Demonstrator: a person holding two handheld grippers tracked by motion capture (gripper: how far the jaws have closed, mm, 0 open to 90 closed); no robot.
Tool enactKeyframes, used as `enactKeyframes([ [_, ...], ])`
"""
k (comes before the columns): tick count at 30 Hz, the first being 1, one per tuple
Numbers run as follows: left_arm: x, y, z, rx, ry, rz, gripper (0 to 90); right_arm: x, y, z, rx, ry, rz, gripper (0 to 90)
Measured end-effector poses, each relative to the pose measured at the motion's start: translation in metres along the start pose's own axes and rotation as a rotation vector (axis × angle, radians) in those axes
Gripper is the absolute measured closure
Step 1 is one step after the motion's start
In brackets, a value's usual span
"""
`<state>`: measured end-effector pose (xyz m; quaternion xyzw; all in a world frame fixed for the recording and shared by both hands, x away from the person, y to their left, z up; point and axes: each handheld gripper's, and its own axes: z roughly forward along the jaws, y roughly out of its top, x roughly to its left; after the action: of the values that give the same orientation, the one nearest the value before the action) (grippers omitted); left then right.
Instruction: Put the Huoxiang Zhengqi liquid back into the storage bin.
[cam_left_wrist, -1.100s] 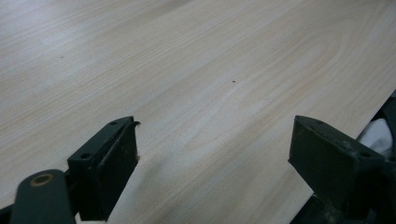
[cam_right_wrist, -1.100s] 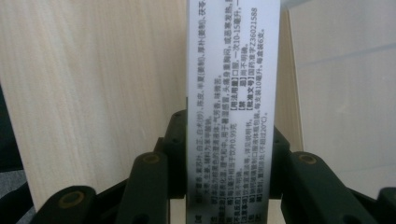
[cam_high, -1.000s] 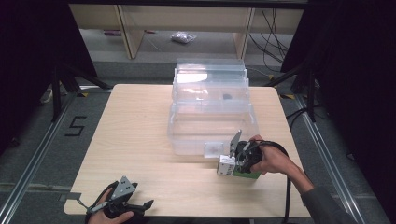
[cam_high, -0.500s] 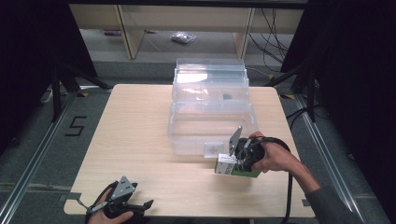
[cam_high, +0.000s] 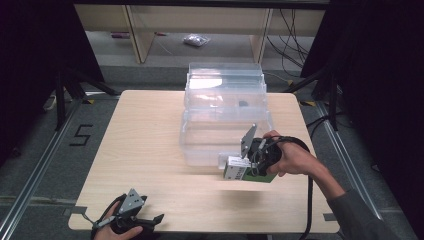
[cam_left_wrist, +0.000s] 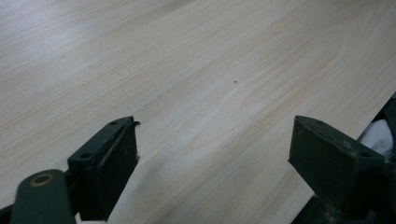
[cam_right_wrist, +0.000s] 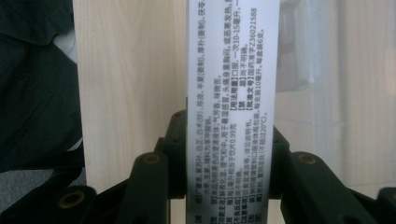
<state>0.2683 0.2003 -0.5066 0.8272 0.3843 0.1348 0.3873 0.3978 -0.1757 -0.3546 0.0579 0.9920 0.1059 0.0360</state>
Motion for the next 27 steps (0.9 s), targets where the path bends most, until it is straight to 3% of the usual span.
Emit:
enactKeyframes([
  [1, 0.001, 0.000, 0.000, 0.010, 0.017, 0.015, 14.8, -0.004, 0.002, -0.002, 0.000, -0.015, -0.052, 64.5],
  [2, 0.000, 0.000, 0.001, 0.004, 0.016, 0.003, 14.8, -0.001, 0.003, -0.003, 0.002, -0.010, -0.024, 64.5],
  [3, 0.000, 0.000, 0.000, 0.016, 0.010, 0.017, 14.8, -0.002, 0.004, -0.004, -0.010, -0.005, -0.040, 64.5],
  [5, -0.001, 0.000, 0.000, 0.004, 0.012, 0.009, 14.9, -0.004, 0.005, -0.006, -0.030, 0.002, -0.066, 64.5],
  [7, 0.000, 0.000, -0.001, 0.005, 0.007, 0.011, 14.9, -0.002, 0.006, -0.009, 0.000, -0.003, -0.017, 64.5],
  [9, 0.000, 0.000, 0.000, -0.008, 0.002, -0.002, 14.9, -0.007, 0.008, -0.012, -0.015, -0.011, -0.068, 64.5],
  [10, 0.000, 0.000, 0.000, -0.007, 0.005, -0.003, 14.8, -0.006, 0.008, -0.015, -0.007, -0.012, -0.024, 64.5],
  [11, 0.000, 0.000, 0.000, -0.009, 0.003, -0.003, 14.8, -0.010, 0.009, -0.017, -0.018, -0.023, -0.062, 64.6],
  [14, 0.000, 0.000, 0.000, -0.008, 0.005, -0.001, 14.8, -0.014, 0.011, -0.029, -0.001, -0.044, -0.037, 64.6],
  [17, 0.000, 0.000, 0.000, -0.001, -0.001, -0.006, 14.8, -0.017, 0.014, -0.035, -0.006, -0.053, -0.045, 64.6],
  [20, 0.000, 0.000, 0.000, -0.004, 0.000, -0.001, 14.8, -0.028, 0.017, -0.043, -0.011, -0.091, -0.106, 64.6],
  [23, 0.000, 0.000, 0.000, -0.002, -0.001, 0.000, 14.9, -0.032, 0.019, -0.046, 0.004, -0.104, -0.090, 64.6],
  [24, 0.000, 0.000, 0.000, -0.005, -0.001, -0.002, 14.8, -0.038, 0.020, -0.049, 0.012, -0.115, -0.113, 64.6],
  [27, 0.000, 0.000, 0.000, -0.005, -0.001, -0.003, 14.8, -0.042, 0.020, -0.050, 0.008, -0.114, -0.106, 64.6],
])
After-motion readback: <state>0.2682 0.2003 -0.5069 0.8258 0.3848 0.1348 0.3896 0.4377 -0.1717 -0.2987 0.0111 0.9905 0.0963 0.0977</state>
